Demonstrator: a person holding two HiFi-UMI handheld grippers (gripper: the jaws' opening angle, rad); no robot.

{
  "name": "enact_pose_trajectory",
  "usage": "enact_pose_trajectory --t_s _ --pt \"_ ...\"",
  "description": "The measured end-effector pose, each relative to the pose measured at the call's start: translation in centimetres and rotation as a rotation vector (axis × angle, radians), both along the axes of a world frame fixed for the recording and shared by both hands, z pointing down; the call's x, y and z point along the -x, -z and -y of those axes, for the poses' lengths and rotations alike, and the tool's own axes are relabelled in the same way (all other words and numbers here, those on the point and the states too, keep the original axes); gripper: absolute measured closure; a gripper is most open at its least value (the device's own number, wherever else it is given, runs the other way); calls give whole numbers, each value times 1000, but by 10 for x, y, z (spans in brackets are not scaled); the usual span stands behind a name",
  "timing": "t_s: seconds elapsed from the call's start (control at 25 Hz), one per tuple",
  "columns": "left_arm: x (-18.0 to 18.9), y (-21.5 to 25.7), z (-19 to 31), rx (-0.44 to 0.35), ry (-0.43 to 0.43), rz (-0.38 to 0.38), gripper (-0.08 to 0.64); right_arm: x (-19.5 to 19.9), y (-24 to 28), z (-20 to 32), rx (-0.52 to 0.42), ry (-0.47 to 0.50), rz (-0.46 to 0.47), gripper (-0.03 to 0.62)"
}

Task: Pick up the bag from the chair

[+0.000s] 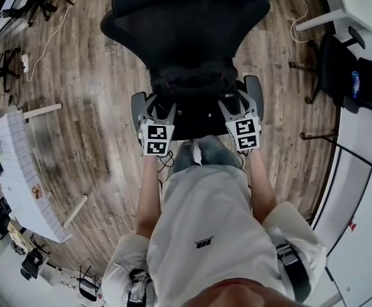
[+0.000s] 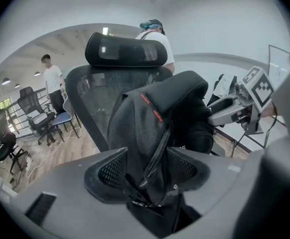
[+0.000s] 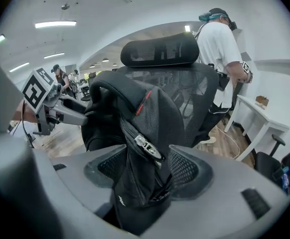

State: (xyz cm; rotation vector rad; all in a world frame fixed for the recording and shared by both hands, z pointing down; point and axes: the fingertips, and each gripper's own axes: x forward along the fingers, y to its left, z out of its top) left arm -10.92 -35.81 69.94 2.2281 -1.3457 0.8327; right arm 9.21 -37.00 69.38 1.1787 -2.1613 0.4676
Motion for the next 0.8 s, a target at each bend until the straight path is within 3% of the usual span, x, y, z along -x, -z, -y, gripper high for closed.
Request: enact_pose_trajectory --t_s 0.28,0.44,0.8 --pt "-2 -10 11 15 31 -3 321 -1 -16 12 21 15 15 339" --pt "-2 -13 17 12 29 -22 321 3 -23 18 19 -1 28 376" --pt "-6 -13 20 -30 25 -38 451 9 -22 22 -3 -9 96 448"
